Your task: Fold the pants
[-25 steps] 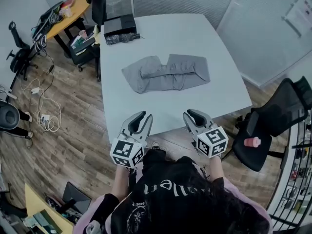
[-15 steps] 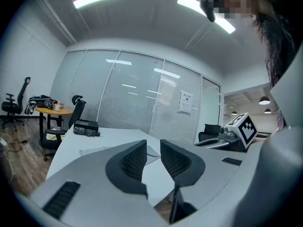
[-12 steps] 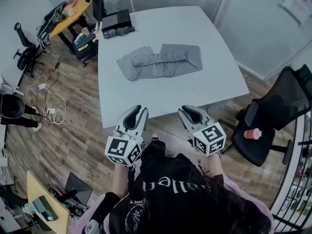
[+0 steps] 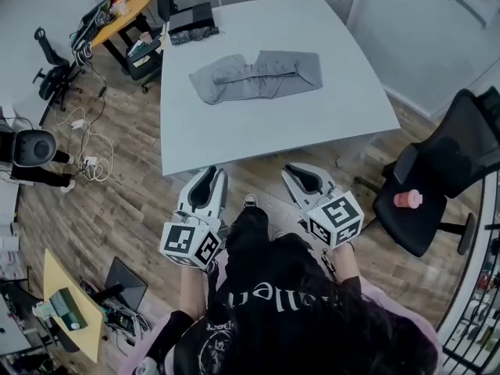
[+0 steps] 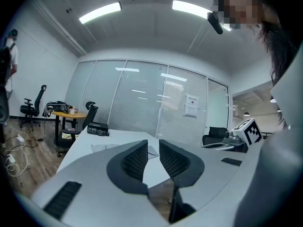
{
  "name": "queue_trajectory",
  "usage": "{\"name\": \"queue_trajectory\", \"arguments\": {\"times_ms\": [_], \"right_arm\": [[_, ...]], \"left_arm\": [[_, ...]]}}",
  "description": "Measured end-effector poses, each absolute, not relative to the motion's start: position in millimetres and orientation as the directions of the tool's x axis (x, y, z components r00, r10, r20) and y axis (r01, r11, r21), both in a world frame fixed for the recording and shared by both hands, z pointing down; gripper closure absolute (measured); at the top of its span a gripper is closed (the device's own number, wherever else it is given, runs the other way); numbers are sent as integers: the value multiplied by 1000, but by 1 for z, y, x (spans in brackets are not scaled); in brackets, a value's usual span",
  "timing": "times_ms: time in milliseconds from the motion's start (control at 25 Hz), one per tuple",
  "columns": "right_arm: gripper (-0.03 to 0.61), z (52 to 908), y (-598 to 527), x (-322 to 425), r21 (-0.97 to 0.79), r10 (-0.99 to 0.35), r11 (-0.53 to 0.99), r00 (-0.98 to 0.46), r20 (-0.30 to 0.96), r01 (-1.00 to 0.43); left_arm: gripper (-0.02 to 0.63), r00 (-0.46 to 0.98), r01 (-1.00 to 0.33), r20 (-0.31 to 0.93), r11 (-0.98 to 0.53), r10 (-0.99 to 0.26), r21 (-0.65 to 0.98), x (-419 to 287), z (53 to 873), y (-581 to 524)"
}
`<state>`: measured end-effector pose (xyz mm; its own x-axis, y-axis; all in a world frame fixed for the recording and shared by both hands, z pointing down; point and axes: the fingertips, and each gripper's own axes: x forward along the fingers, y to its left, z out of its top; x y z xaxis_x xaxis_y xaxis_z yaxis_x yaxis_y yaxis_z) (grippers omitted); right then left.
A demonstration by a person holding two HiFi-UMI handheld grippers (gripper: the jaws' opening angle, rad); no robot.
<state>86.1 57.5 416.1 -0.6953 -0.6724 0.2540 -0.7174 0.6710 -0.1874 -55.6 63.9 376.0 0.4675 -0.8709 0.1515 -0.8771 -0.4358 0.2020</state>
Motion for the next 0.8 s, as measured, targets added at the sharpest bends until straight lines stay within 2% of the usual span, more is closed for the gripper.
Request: {"name": "queue_trajectory", "arguments": {"times_ms": [800], "right_arm": [[545, 395, 114, 83, -165, -658, 714, -733, 172, -680]], "left_arm": [[523, 477, -872, 111, -454, -872, 182, -36, 362, 131]]}}
